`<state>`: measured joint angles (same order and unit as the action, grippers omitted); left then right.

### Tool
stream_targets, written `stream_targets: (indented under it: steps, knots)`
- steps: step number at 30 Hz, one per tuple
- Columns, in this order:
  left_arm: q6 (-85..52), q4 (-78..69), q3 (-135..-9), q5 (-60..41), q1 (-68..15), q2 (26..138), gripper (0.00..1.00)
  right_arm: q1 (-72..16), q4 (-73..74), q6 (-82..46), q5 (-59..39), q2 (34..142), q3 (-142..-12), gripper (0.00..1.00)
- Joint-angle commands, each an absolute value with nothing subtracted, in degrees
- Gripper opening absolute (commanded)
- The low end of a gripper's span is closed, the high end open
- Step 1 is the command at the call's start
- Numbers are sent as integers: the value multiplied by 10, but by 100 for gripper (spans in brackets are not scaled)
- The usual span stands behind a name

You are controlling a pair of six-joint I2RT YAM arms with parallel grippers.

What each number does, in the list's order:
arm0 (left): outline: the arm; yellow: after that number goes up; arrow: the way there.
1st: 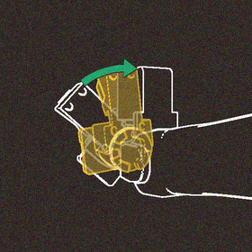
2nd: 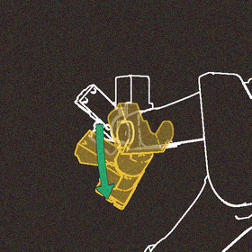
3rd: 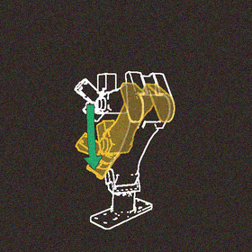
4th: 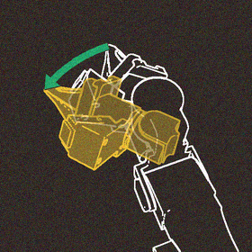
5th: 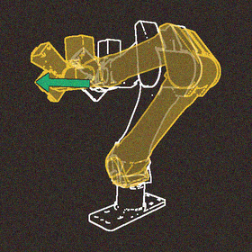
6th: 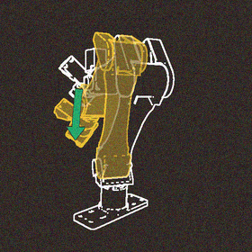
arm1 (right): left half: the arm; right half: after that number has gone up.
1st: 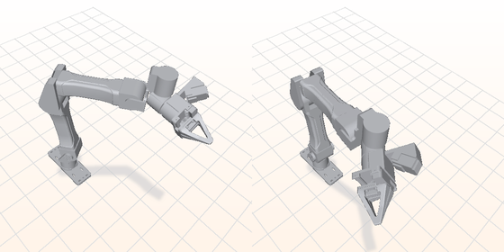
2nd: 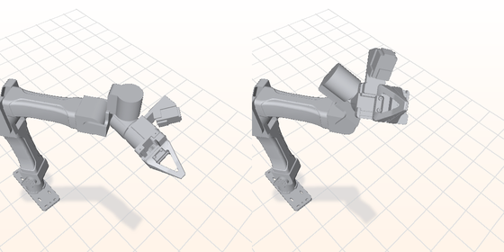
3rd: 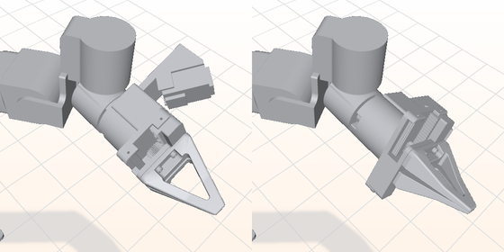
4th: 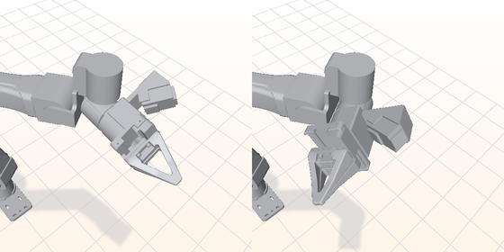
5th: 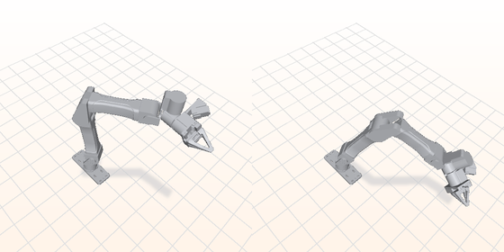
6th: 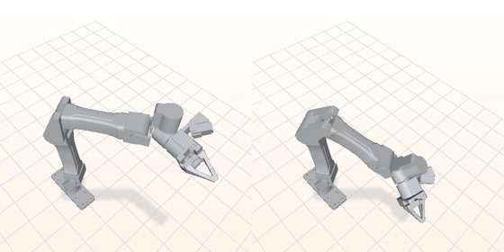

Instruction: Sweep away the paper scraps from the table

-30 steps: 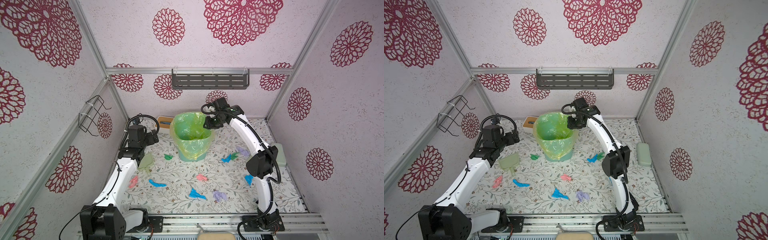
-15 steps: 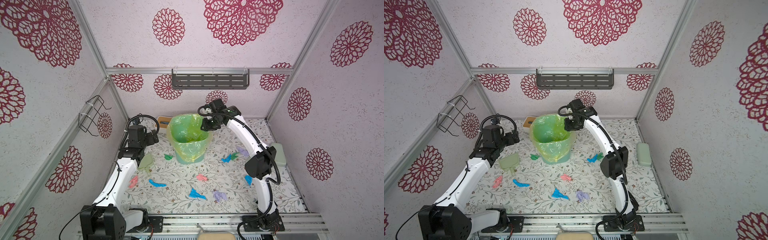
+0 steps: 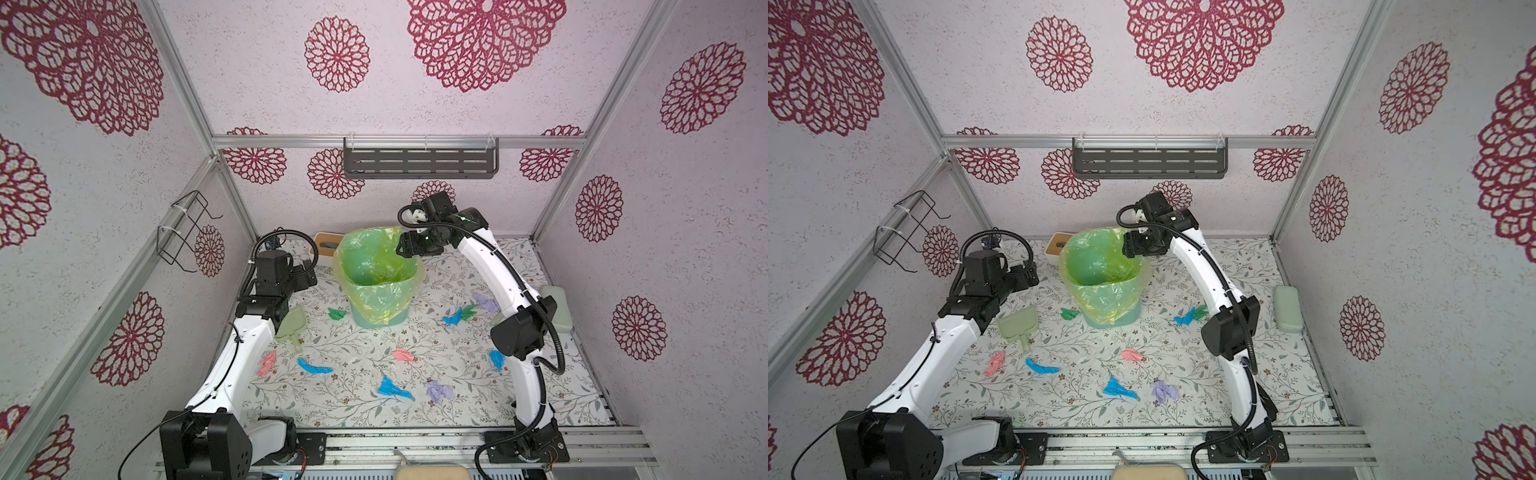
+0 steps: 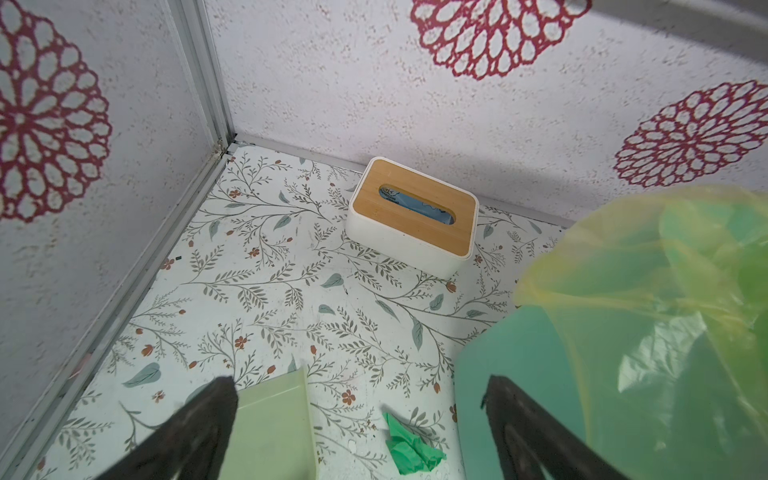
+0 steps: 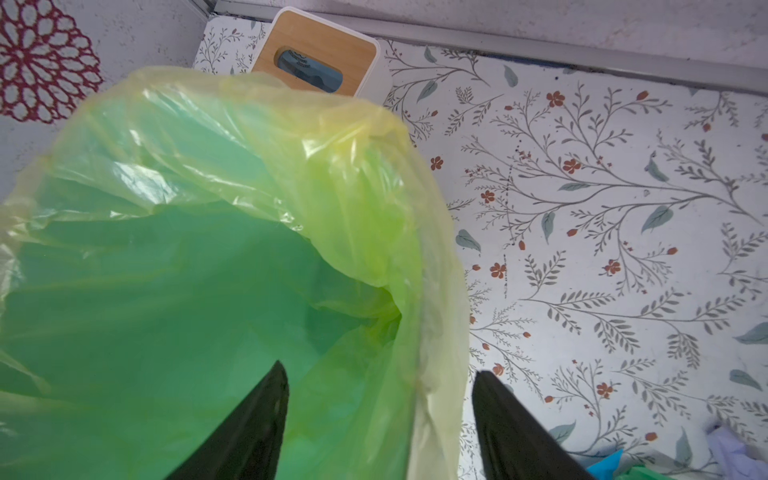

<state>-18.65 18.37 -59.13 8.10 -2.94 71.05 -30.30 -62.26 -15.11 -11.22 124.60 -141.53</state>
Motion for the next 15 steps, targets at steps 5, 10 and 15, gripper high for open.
stream_targets:
  steps: [5,10,15]
  knots:
    - [-185,194,-600,84,-26,686,97,-275,-646,-149,-84,1157,-1431,83]
    - [-186,195,-593,85,-25,680,97,-254,-654,-147,-94,1133,-1432,86]
    - [-189,199,-589,85,-25,677,97,-233,-674,-142,-78,1115,-1430,88]
